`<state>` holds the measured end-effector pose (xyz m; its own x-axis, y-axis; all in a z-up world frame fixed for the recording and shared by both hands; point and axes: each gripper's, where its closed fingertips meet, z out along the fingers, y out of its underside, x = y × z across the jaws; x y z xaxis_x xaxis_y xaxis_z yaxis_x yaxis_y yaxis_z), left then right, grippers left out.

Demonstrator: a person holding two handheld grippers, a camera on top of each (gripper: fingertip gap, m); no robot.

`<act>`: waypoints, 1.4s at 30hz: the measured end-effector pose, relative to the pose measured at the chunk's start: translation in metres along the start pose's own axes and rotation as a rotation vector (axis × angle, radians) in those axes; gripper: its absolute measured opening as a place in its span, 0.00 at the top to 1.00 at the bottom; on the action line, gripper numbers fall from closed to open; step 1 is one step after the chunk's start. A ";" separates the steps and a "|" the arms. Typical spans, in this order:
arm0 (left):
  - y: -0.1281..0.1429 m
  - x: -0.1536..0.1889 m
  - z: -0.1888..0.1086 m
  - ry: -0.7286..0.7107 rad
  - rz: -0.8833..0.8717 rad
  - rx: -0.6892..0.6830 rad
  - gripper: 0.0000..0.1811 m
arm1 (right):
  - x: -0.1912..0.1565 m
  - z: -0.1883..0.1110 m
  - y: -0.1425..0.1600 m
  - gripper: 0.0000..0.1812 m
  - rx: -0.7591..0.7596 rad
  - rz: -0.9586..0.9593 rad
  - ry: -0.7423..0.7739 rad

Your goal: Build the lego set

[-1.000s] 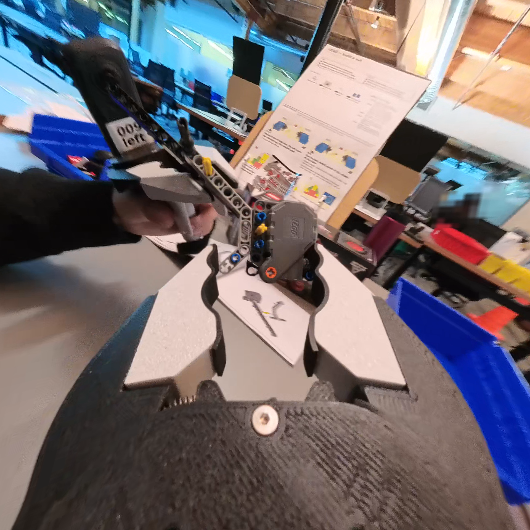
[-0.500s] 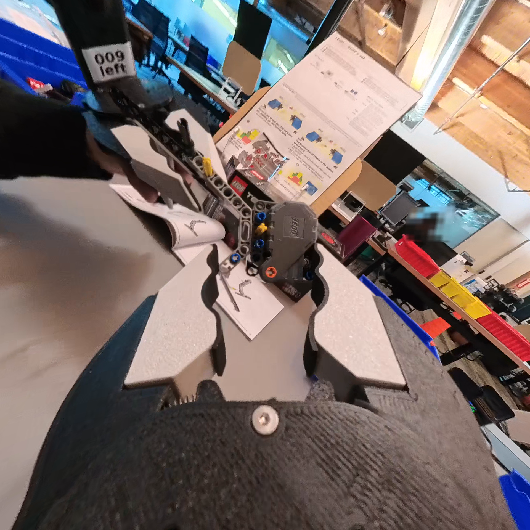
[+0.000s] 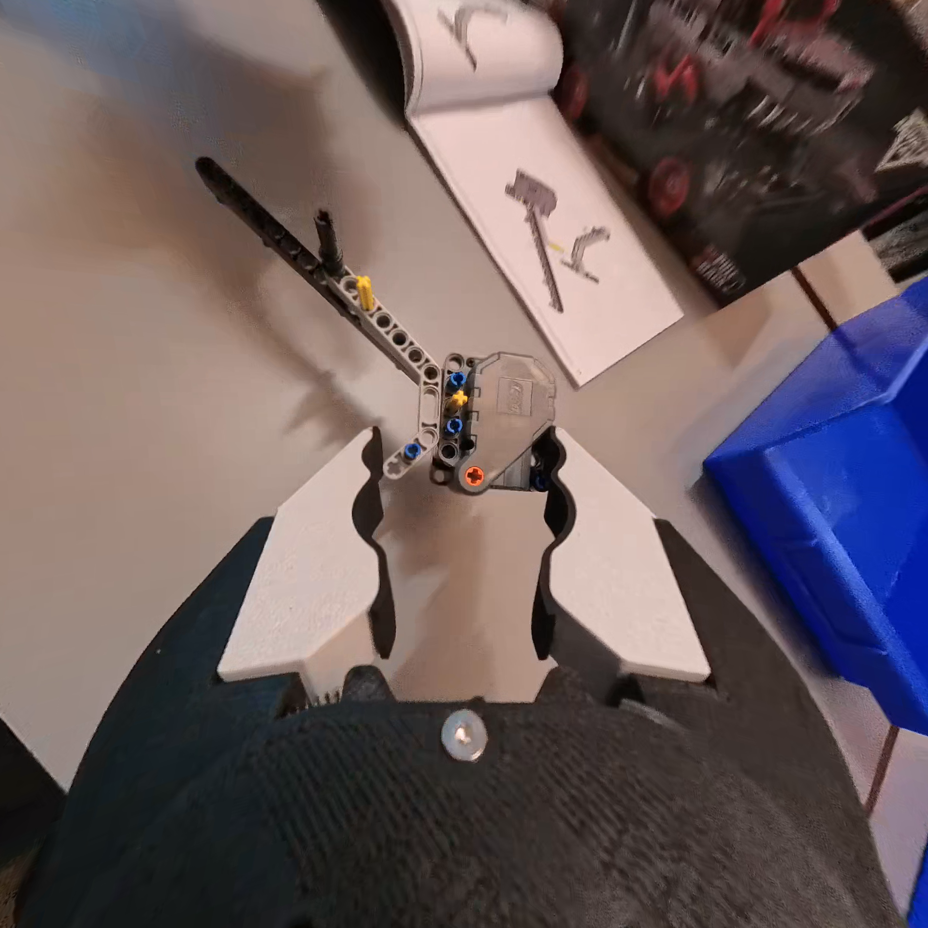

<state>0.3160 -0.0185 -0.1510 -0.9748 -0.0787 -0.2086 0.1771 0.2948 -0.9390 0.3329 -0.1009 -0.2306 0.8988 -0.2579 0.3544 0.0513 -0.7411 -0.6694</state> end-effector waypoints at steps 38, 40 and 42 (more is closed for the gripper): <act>0.044 0.004 0.044 -0.126 0.153 -0.380 0.75 | 0.032 -0.008 -0.029 0.65 0.028 -0.102 0.303; 0.033 -0.009 0.044 -0.245 0.227 -0.367 0.77 | 0.036 -0.014 -0.040 0.65 0.074 -0.098 0.350; 0.019 -0.015 0.043 -0.322 0.293 -0.332 0.80 | 0.037 -0.021 -0.054 0.65 0.122 -0.120 0.391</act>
<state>0.3397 -0.0530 -0.1771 -0.7912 -0.2200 -0.5706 0.3319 0.6292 -0.7028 0.3541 -0.0832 -0.1681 0.6514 -0.4074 0.6401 0.2179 -0.7077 -0.6721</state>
